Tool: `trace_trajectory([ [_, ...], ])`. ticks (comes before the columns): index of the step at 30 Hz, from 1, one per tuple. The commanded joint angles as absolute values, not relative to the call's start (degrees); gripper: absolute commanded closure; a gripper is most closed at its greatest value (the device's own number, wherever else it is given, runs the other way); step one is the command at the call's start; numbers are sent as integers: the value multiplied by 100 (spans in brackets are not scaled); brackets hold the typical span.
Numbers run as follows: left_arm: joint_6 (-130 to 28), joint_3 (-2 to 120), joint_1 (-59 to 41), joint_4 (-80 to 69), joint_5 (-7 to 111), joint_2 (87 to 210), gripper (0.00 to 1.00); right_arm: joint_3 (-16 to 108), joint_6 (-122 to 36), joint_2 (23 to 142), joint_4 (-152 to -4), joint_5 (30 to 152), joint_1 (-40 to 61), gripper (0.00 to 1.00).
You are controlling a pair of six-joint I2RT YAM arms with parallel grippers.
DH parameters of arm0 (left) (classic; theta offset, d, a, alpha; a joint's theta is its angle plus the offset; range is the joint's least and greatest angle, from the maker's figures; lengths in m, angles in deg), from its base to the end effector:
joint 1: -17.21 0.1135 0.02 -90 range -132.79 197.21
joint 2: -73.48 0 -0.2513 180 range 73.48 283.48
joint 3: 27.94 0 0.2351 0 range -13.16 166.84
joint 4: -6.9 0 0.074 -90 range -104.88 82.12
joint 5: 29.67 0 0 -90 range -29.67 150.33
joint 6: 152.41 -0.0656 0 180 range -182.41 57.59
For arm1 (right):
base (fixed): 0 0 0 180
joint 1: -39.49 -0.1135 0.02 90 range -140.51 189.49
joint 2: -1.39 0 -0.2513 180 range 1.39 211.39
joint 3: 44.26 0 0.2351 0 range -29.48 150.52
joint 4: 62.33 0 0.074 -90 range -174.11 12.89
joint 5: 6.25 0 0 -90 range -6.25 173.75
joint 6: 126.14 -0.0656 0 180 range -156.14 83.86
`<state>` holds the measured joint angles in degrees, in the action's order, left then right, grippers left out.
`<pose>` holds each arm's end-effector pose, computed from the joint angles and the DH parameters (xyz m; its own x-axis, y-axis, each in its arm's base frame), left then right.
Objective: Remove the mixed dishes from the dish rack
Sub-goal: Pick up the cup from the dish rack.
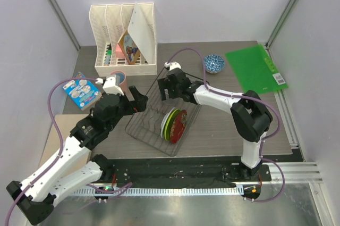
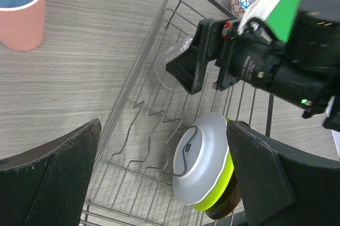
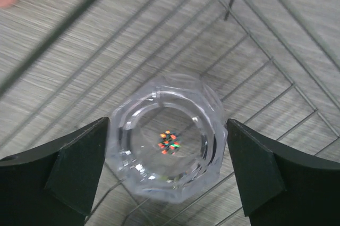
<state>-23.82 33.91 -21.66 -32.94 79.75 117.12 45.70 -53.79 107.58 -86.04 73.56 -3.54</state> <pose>0.1599 -0.1008 0.3103 -0.4434 -0.3982 -0.8030 0.0955 0.8698 -0.4840 0.3164 0.2795 0.2002 -0.6208 -0.1712 -0.7651 -0.4032 0.9066 0.1242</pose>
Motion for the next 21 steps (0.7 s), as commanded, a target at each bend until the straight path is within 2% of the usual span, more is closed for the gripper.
trace_trajectory([
  [1, -2356, 3360, -2181, -3108, 7976, 11602, 0, 4708, -5363, 10800, -8660, 7180, -366, 13],
  [3, -2348, 3360, -2181, -3117, 7976, 11620, 0, 4603, -5372, 10652, -8581, 7180, -366, 25],
  [4, -2339, 3360, -2181, -3108, 7976, 11663, 0, 4576, -5363, 10590, -8520, 7180, -367, 39],
  [7, -2313, 3387, -2181, -3108, 7967, 11751, 0, 4497, -5328, 10256, -8485, 7127, -358, 59],
  [14, -2277, 3439, -2172, -2959, 8072, 11936, 0, 4006, -5433, 8711, -8151, 7075, -419, 67],
  [17, -2277, 3483, -2181, -2792, 8038, 12059, 0, 3207, -5688, 7639, -7450, 6847, -410, 83],
  [18, -2321, 3501, -2181, -2644, 7968, 12086, 0, 2752, -5810, 7384, -7056, 6768, -402, 98],
  [21, -2190, 3457, -2181, -2371, 7791, 12068, 0, 1923, -6276, 6478, -6370, 6985, -288, 99],
])
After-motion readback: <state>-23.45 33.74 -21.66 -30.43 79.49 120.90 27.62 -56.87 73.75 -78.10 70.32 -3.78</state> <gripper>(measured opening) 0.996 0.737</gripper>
